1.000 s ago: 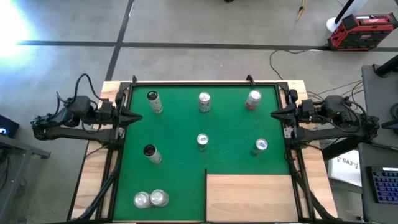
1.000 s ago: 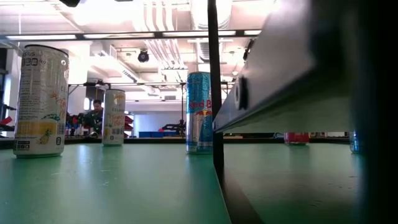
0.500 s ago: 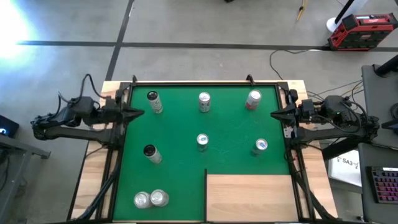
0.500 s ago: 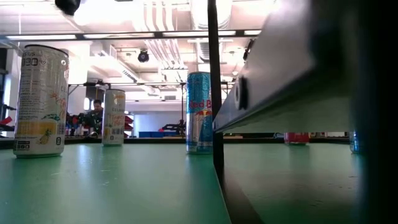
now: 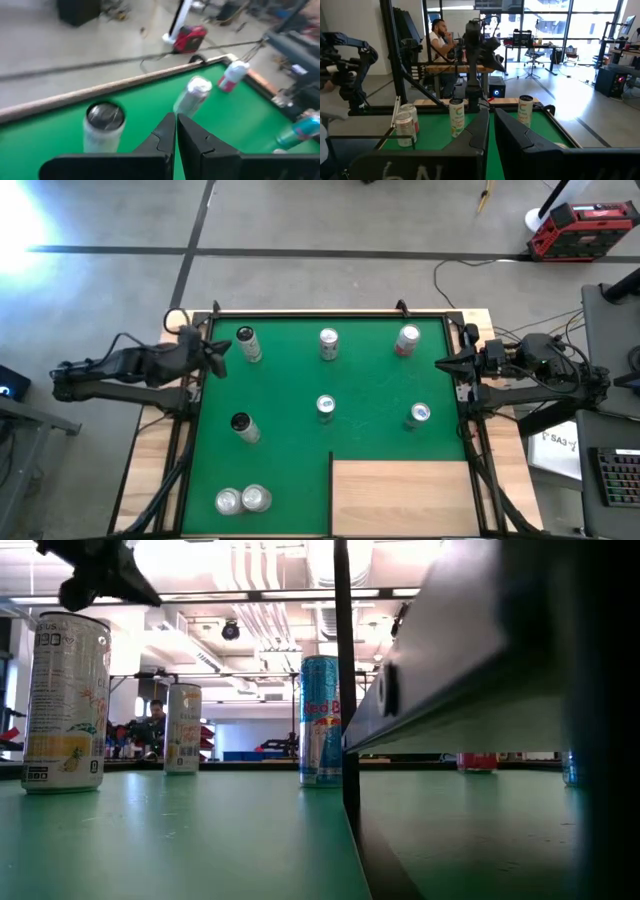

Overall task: Place canned beverage on shelf
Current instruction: Move the top white yellow soda can to the middle of the table

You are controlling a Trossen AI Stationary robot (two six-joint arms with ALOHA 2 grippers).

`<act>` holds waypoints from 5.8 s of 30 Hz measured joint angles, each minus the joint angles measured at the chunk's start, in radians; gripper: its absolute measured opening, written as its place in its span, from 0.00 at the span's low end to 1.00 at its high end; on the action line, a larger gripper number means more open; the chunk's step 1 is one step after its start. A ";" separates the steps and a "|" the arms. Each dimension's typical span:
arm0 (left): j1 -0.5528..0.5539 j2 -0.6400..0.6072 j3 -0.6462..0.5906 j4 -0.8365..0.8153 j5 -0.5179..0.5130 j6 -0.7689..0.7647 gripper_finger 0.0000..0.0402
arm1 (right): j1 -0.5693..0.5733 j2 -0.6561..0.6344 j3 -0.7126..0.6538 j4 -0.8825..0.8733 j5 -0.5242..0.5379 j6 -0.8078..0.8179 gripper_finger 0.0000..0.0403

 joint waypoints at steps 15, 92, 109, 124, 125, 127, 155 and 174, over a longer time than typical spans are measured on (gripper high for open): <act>0.007 0.311 0.210 -0.411 -0.007 -0.542 0.00 | 0.000 0.000 0.000 0.000 0.000 0.000 0.06; 0.693 0.959 0.582 -0.529 0.600 -0.456 0.95 | 0.000 0.000 0.000 0.000 0.000 0.000 0.06; 0.702 0.960 0.551 -0.476 0.548 -0.499 0.77 | 0.000 0.000 0.000 0.000 0.000 0.000 0.06; 0.699 0.959 0.525 -0.456 0.569 -0.496 0.56 | 0.000 0.000 0.000 0.000 0.000 0.000 0.06; 0.698 0.960 0.530 -0.459 0.575 -0.484 0.56 | 0.000 0.000 0.000 0.000 0.000 0.000 0.06; 0.690 0.963 0.544 -0.460 0.597 -0.472 0.56 | 0.000 0.000 0.000 0.000 0.000 0.000 0.06; 0.383 1.378 1.155 -0.744 0.639 -0.389 0.56 | 0.000 0.000 0.000 0.000 0.000 0.000 0.06; 0.148 1.525 1.346 -0.715 0.567 -0.435 0.61 | 0.000 0.000 0.000 0.000 0.000 0.000 0.06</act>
